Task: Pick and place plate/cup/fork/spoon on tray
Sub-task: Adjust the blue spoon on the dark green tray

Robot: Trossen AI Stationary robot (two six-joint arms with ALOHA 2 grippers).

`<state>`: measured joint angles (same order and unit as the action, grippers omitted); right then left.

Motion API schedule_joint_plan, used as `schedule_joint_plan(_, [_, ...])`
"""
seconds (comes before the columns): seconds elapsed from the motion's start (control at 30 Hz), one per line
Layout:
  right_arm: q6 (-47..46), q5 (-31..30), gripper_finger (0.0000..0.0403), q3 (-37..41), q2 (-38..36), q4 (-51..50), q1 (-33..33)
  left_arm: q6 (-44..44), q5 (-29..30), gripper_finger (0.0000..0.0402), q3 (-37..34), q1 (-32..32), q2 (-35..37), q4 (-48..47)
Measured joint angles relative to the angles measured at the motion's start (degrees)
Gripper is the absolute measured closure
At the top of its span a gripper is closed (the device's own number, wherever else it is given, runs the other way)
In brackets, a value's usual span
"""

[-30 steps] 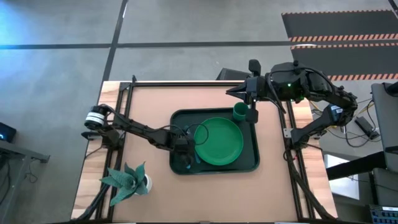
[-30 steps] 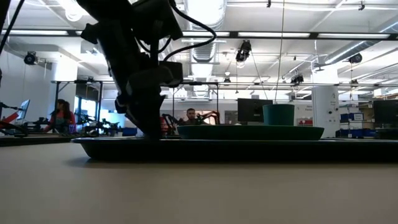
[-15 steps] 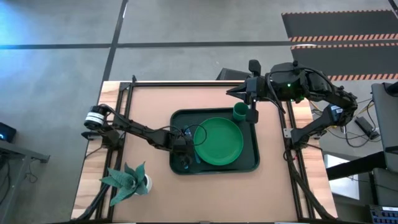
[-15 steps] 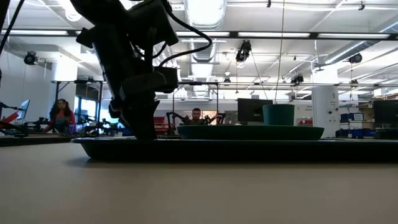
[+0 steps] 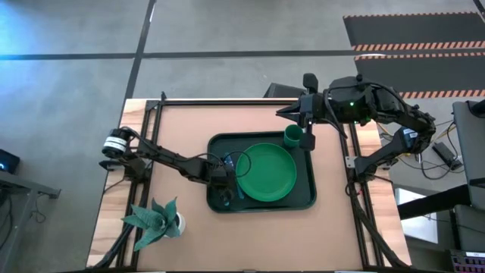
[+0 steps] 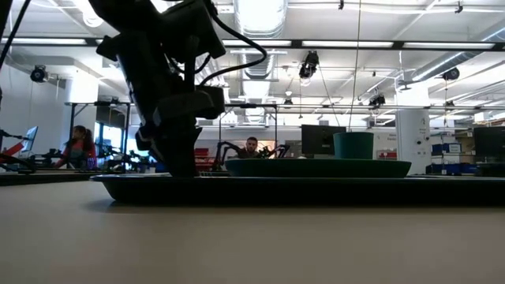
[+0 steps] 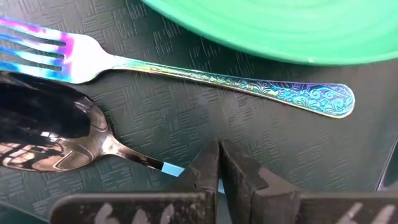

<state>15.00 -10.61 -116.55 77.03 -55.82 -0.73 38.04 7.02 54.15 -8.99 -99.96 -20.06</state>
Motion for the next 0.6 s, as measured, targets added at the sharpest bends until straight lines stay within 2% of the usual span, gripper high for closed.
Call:
schedule_joint_plan(0.47, [-0.01, 0.0, 0.0394, -0.02, 0.0, -1.3, 0.02, 0.82, 1.01, 0.0402, 0.28, -0.58, 0.25, -1.12])
schedule_joint_plan(0.6, [0.0, -0.02, 0.0394, -0.02, 0.0, -1.36, 0.01, 0.76, 1.36, 0.0402, 0.21, -0.6, 1.51, -5.49])
